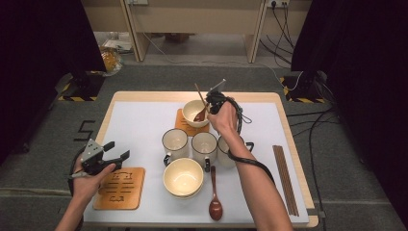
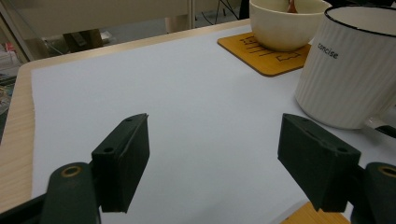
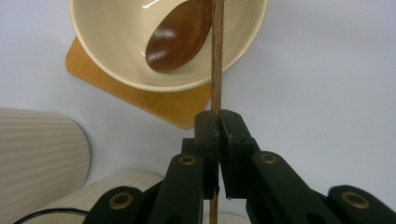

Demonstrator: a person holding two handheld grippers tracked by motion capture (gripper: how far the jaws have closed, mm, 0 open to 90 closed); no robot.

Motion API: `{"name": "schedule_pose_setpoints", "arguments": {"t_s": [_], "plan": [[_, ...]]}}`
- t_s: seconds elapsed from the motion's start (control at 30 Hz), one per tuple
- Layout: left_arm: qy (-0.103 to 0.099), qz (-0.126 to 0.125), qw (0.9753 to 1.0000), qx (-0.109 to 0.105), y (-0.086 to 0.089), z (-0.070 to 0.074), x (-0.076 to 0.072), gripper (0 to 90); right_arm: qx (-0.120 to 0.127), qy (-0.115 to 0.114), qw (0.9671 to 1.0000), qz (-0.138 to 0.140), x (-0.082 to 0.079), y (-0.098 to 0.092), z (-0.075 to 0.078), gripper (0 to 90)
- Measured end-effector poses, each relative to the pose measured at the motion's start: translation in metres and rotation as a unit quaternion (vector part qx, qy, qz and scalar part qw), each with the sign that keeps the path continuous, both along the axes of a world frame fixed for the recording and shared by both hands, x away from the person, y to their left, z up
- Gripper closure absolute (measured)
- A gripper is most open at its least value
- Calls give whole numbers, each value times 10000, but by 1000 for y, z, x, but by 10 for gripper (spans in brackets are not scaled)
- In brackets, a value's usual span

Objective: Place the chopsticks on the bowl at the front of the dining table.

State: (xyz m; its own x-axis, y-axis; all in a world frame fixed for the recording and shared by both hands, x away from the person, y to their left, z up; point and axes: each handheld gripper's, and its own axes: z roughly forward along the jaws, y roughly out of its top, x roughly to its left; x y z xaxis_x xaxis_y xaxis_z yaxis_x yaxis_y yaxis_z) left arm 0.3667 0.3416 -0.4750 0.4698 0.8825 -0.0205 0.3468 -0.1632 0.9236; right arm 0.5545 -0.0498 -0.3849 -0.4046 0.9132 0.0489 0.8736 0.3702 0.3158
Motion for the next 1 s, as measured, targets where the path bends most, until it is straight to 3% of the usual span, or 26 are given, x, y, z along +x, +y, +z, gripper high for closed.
{"name": "schedule_pose_setpoints", "arguments": {"t_s": [1.0], "plan": [[-1,-11,10000,5,0,0,0,246,131,10,9999,-39,2,-1,-5,829]]}}
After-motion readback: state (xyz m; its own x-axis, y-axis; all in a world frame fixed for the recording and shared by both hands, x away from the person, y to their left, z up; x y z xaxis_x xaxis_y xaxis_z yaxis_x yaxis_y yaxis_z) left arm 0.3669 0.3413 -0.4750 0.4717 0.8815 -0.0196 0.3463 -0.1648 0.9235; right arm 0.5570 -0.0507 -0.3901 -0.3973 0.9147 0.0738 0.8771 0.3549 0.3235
